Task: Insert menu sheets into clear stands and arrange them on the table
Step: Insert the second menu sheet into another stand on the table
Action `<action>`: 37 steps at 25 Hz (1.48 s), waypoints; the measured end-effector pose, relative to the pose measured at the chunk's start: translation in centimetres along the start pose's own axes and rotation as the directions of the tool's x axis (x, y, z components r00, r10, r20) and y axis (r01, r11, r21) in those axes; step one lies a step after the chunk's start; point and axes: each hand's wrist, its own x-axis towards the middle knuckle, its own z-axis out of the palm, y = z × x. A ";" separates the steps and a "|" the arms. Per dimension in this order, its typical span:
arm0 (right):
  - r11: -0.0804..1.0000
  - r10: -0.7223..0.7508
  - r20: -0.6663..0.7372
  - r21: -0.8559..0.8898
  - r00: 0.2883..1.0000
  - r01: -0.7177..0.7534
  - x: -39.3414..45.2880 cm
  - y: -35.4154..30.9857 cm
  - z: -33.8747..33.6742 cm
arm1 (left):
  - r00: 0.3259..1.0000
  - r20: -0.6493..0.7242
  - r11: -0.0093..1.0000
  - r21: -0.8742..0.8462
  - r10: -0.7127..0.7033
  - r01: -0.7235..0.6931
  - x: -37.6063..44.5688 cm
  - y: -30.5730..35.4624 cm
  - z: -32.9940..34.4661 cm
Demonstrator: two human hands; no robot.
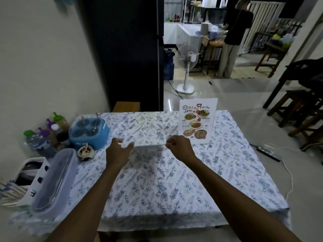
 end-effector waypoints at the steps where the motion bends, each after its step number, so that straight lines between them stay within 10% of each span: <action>1: 1.000 -0.001 -0.015 0.004 1.000 0.002 1.0 -0.3 -0.2 | 1.000 0.002 1.000 -0.012 0.019 -0.019 1.0 0.3 -0.1; 16: 0.978 -0.053 -0.311 -0.207 0.949 -0.014 16.2 -3.7 0.8 | 0.967 -0.029 0.936 0.262 0.253 -0.237 18.3 4.8 2.4; 37: 0.899 -0.083 -0.321 -0.433 0.943 -0.069 20.5 -4.5 3.5 | 0.932 -0.035 0.910 0.231 0.361 -0.344 23.5 2.3 4.9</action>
